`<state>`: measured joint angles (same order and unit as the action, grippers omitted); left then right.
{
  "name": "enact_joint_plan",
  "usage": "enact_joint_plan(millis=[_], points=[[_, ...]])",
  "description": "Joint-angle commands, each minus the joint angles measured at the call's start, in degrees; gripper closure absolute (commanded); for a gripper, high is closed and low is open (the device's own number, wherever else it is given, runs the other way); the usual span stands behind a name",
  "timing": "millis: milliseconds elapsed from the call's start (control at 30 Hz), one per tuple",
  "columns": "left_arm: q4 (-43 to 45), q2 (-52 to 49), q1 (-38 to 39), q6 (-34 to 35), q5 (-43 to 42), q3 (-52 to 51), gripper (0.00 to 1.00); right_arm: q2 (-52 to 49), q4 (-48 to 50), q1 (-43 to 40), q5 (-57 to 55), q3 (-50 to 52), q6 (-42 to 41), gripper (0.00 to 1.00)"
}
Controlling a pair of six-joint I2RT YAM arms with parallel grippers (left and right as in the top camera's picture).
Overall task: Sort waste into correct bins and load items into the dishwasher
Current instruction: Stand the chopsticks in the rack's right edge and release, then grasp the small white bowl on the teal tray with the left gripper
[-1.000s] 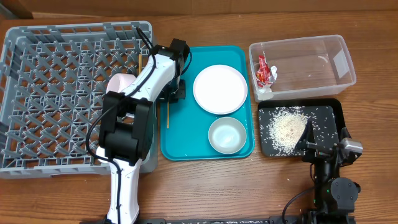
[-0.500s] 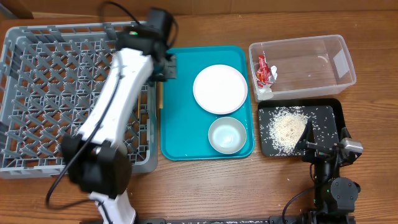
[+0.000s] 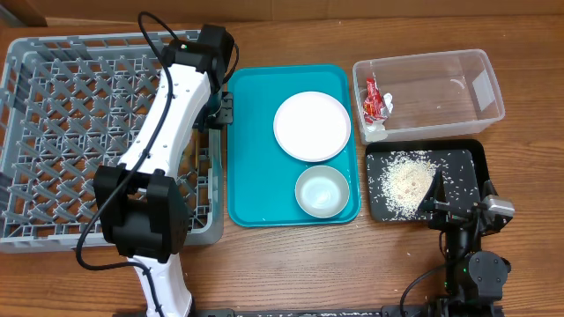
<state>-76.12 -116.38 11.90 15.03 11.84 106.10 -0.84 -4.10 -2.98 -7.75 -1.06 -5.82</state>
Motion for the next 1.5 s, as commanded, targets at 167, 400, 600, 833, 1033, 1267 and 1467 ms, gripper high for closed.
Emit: enact_joint_plan(millis=[167, 400, 600, 833, 1033, 1267, 1467], points=[[-0.1, 3.6, 2.8, 1.7, -6.0, 7.5, 0.42, 0.7, 0.4, -0.3, -0.3, 0.6, -0.1, 0.0], [-0.3, 3.2, 6.7, 3.7, -4.3, 6.4, 0.43, 0.7, 0.4, -0.3, -0.3, 0.6, -0.1, 0.0], [-0.3, 3.2, 7.3, 2.8, -8.4, 6.4, 0.46, 0.7, 0.4, -0.3, -0.3, 0.6, -0.1, 0.0], [-2.6, 3.2, 14.5, -0.3, -11.5, 4.5, 0.49, 0.7, 0.4, -0.3, -0.3, 0.6, -0.1, 0.0], [-0.4, 3.2, 20.9, 1.3, -11.5, -2.3, 0.54, 0.7, 0.4, -0.3, -0.3, 0.6, -0.1, 0.0], [3.2, 3.2, 23.6, 3.4, -12.2, -12.3, 0.52, 0.7, 0.4, -0.3, -0.3, 0.6, -0.1, 0.0], [14.9, 3.2, 23.6, 2.1, -17.9, -22.4, 0.53, 0.7, 0.4, -0.3, -0.3, 0.6, -0.1, 0.0]])
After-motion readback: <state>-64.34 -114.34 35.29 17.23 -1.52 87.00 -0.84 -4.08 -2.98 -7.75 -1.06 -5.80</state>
